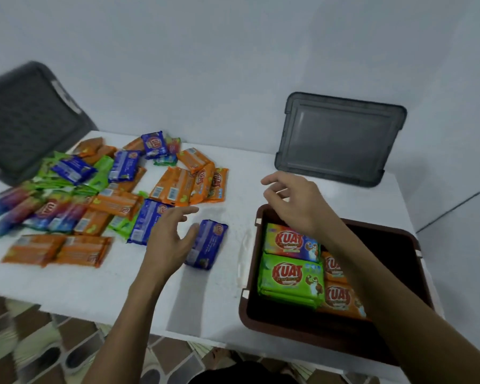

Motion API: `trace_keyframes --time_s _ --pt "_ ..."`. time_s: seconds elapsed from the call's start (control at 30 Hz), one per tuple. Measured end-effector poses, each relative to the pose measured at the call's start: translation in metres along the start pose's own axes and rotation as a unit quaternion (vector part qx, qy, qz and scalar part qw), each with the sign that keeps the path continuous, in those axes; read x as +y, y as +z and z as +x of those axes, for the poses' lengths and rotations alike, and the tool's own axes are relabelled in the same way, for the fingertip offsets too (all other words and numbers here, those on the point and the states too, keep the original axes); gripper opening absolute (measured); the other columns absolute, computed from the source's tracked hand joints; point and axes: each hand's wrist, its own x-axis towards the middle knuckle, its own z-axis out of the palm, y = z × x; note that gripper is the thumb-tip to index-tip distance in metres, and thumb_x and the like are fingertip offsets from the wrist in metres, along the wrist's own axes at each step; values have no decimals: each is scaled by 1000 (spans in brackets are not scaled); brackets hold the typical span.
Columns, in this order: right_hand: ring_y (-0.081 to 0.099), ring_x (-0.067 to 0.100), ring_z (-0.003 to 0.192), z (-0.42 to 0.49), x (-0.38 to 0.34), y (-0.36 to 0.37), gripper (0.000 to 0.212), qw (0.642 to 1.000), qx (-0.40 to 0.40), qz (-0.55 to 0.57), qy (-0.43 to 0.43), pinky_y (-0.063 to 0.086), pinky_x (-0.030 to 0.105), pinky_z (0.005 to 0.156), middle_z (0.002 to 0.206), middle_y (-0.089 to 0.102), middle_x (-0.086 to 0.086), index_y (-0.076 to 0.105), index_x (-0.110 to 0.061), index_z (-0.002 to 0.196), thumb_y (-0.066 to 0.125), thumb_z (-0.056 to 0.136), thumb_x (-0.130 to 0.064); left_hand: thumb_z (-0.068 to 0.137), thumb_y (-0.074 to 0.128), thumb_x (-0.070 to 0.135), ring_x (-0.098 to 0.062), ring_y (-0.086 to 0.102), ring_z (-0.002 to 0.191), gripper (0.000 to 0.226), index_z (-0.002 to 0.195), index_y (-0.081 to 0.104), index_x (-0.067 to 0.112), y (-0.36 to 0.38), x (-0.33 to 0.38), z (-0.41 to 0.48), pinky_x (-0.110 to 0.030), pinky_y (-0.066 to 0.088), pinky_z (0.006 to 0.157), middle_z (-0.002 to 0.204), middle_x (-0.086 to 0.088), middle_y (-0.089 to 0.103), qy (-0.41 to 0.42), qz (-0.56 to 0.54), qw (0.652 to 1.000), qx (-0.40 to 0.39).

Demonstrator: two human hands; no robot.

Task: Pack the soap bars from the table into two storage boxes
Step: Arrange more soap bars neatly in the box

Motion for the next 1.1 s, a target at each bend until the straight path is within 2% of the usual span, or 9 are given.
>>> trace_keyframes --time_s 0.17,0.27,0.37,0.43,0.6,0.77,0.9,1.0,1.1 --pt "63 15 79 56 -18 51 22 998 -48 -20 20 50 25 64 97 66 1 61 -21 113 54 94 -28 90 63 25 -13 56 99 31 120 61 19 -11 -31 39 -28 44 82 115 -1 62 -29 41 997 54" --pt "61 21 85 90 -24 82 26 995 -67 -46 65 50 32 66 94 66 8 62 -10 111 55 92 -28 90 61 36 -18 59 98 35 121 59 21 -11 -46 69 -35 51 82 114 -4 62 -75 67 993 66" --pt "54 22 65 119 -24 110 27 988 -86 -51 114 42 32 51 67 55 8 54 -7 70 58 90 -24 89 58 45 -24 60 99 40 123 55 23 -6 -63 92 -43 53 81 114 -8 62 -93 133 985 58" --pt "51 20 60 135 -22 127 37 983 -95 -59 143 38 27 48 62 50 2 44 -14 62 61 90 -30 88 57 48 -30 59 102 48 128 50 22 -1 -71 102 -45 51 84 115 -11 63 -98 176 979 41" --pt "66 25 84 155 -14 156 27 972 -105 -7 211 60 41 73 95 64 6 60 -15 102 68 85 -34 88 57 51 -32 59 108 67 144 33 22 7 -73 121 -45 46 88 120 -14 61 -99 204 974 24" --pt "69 31 87 165 -17 160 10 939 -120 108 305 60 40 70 102 67 16 56 -10 89 64 89 -15 86 63 46 -34 57 110 73 146 31 20 7 -73 132 -44 49 87 123 -17 58 -120 134 984 -8" --pt "69 35 88 162 -17 149 29 918 -124 164 339 60 47 72 100 65 18 56 -2 115 64 88 -10 84 65 38 -34 60 100 55 133 48 19 6 -61 137 -41 53 79 116 -16 59 -129 59 990 -10" --pt "70 38 88 155 -17 134 27 916 -112 196 332 59 53 76 104 65 21 52 -2 114 61 92 -15 85 65 27 -32 60 101 39 122 57 18 9 -54 135 -47 54 84 115 -14 59 -146 37 989 -9" --pt "72 35 85 144 -20 110 21 910 -85 270 301 60 52 73 104 69 21 55 -2 102 62 94 -20 91 61 23 -24 63 90 3 91 59 21 7 -43 128 -43 56 79 102 -6 64 -181 -50 982 -9"
